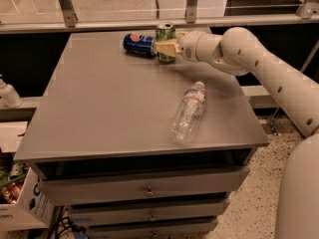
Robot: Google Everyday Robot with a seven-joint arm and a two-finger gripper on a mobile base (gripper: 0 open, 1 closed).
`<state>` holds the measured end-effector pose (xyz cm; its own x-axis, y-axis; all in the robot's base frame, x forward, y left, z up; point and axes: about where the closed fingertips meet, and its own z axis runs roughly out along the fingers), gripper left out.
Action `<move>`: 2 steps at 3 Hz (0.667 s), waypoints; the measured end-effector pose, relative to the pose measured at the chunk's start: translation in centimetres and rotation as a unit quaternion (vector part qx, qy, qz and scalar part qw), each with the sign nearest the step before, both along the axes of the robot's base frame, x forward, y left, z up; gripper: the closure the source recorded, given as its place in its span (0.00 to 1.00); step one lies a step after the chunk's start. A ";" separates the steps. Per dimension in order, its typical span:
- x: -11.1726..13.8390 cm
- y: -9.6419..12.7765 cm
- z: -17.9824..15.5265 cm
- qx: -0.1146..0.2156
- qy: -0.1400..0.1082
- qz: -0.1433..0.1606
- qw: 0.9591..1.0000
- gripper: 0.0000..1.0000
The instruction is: Move green can near pepsi can
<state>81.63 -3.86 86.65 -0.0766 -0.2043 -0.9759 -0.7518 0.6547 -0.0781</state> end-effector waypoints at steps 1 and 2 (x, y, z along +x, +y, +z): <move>-0.2 -0.2 -0.4 -0.005 0.008 0.000 1.000 0.58; -0.2 -0.3 -0.4 -0.006 0.009 0.000 1.000 0.36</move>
Offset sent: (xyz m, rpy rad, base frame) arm -0.0065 -0.0187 -0.0044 -0.0239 0.0358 -0.0125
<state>81.40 -4.21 86.29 -0.0949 -0.2156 -0.9719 -0.7533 0.6538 -0.0714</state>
